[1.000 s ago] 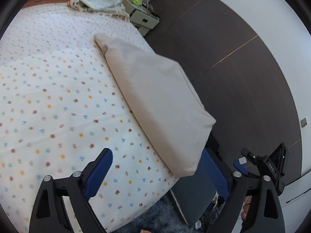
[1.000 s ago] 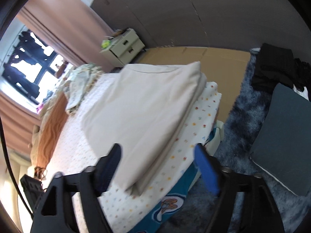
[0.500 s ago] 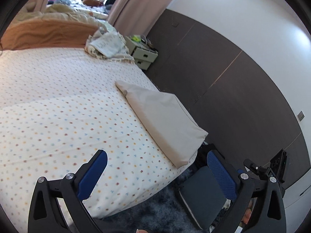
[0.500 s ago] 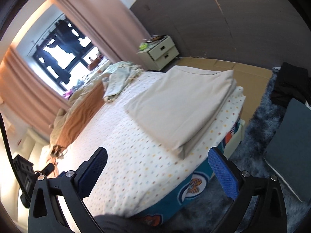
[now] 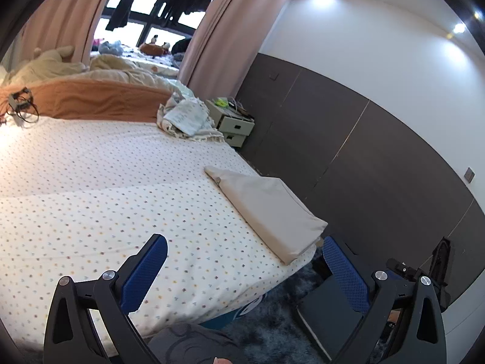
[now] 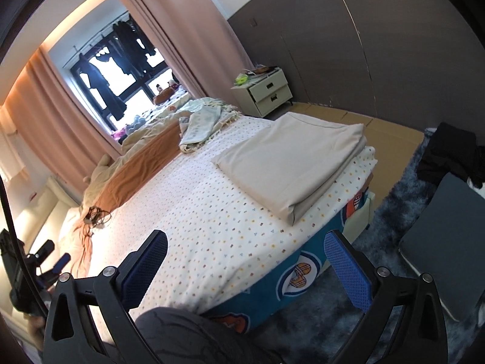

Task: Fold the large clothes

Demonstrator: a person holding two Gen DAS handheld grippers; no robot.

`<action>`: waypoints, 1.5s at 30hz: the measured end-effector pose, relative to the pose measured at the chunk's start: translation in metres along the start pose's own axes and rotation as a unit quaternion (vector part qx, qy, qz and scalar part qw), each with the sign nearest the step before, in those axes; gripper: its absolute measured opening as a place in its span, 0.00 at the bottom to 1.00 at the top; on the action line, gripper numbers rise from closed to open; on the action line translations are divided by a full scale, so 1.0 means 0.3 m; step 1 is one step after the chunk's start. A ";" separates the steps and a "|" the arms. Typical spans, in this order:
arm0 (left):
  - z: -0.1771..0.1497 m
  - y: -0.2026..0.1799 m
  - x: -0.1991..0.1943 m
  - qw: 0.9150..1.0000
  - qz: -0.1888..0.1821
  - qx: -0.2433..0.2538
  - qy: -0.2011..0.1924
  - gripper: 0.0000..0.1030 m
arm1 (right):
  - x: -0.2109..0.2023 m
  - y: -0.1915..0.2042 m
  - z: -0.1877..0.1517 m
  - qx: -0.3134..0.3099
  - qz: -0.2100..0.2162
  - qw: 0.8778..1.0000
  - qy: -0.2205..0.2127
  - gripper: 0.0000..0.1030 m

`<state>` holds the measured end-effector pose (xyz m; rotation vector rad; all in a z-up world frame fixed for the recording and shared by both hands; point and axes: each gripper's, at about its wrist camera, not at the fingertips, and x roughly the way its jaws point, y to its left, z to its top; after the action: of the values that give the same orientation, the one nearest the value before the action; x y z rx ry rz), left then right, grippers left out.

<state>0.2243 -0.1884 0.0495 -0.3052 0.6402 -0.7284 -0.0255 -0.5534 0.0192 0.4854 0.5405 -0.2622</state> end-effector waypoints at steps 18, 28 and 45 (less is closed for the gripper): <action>-0.210 -0.027 -0.478 0.994 0.063 0.047 -0.076 0.99 | -0.261 0.093 -0.203 -0.078 0.056 0.995 -0.013 1.00; -0.411 -0.031 -0.573 0.982 0.141 0.068 -0.106 0.99 | -0.339 0.094 -0.307 -0.123 0.031 0.991 -0.028 1.00; -0.646 0.052 -0.698 0.963 0.216 0.085 -0.136 0.99 | -0.379 0.093 -0.463 -0.181 0.039 0.981 -0.048 1.00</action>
<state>-0.0104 -0.0390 -0.0162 -0.0963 0.3612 -0.3092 -0.1689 -0.4466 -0.0121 0.1388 0.4606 -0.1068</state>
